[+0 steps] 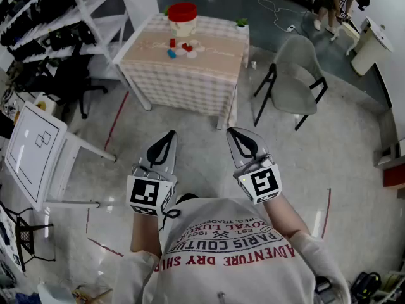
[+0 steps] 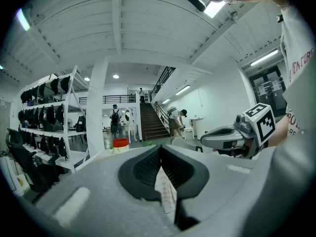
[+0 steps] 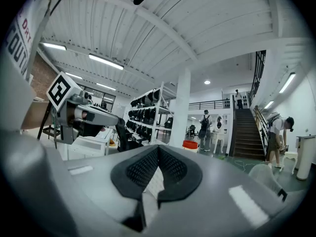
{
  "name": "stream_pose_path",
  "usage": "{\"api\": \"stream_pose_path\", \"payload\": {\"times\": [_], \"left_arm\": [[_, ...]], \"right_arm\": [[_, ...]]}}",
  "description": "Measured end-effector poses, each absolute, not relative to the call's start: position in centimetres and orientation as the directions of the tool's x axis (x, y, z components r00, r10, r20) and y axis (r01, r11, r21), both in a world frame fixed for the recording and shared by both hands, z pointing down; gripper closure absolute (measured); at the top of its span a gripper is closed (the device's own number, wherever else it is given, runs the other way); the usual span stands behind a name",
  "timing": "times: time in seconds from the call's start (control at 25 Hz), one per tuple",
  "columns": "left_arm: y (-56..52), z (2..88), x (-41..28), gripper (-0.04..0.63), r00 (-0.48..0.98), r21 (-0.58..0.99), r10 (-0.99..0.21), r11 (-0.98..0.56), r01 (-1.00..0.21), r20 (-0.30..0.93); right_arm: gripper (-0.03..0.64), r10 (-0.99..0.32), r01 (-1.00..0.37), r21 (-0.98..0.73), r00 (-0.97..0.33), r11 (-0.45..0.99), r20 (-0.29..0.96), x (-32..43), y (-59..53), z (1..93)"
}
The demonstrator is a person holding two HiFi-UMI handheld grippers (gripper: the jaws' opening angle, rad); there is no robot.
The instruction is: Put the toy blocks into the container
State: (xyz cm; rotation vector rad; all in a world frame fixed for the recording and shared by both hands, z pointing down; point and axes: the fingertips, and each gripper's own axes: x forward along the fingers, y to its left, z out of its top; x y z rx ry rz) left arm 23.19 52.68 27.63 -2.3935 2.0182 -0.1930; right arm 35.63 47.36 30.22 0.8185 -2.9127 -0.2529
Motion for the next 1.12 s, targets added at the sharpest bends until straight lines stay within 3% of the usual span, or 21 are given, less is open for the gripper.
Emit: {"api": "stream_pose_path", "payload": {"times": [0.68, 0.72, 0.76, 0.8, 1.12], "left_arm": [[51.3, 29.3, 23.4, 0.587, 0.148, -0.039, -0.985, -0.152, -0.988, 0.090], [51.0, 29.4, 23.2, 0.496, 0.138, -0.032, -0.987, -0.141, -0.989, 0.086], [50.8, 29.5, 22.9, 0.339, 0.133, -0.029, -0.987, -0.136, -0.990, 0.088], [50.5, 29.6, 22.6, 0.253, 0.130, -0.030, -0.987, -0.133, -0.991, 0.094], [47.6, 31.3, 18.5, 0.245, 0.111, -0.018, -0.983, -0.115, -0.993, 0.144]], "right_arm": [[0.617, -0.527, -0.522, 0.094, -0.849, 0.848, 0.044, 35.9, 45.4, 31.5], [0.617, -0.526, -0.521, 0.086, -0.849, 0.849, 0.046, 35.9, 45.2, 31.7], [0.617, -0.523, -0.519, 0.081, -0.851, 0.851, 0.050, 35.7, 44.9, 31.9], [0.617, -0.521, -0.516, 0.079, -0.852, 0.853, 0.054, 35.5, 44.6, 32.0], [0.617, -0.504, -0.499, 0.075, -0.858, 0.863, 0.095, 31.7, 41.9, 33.4]]}}
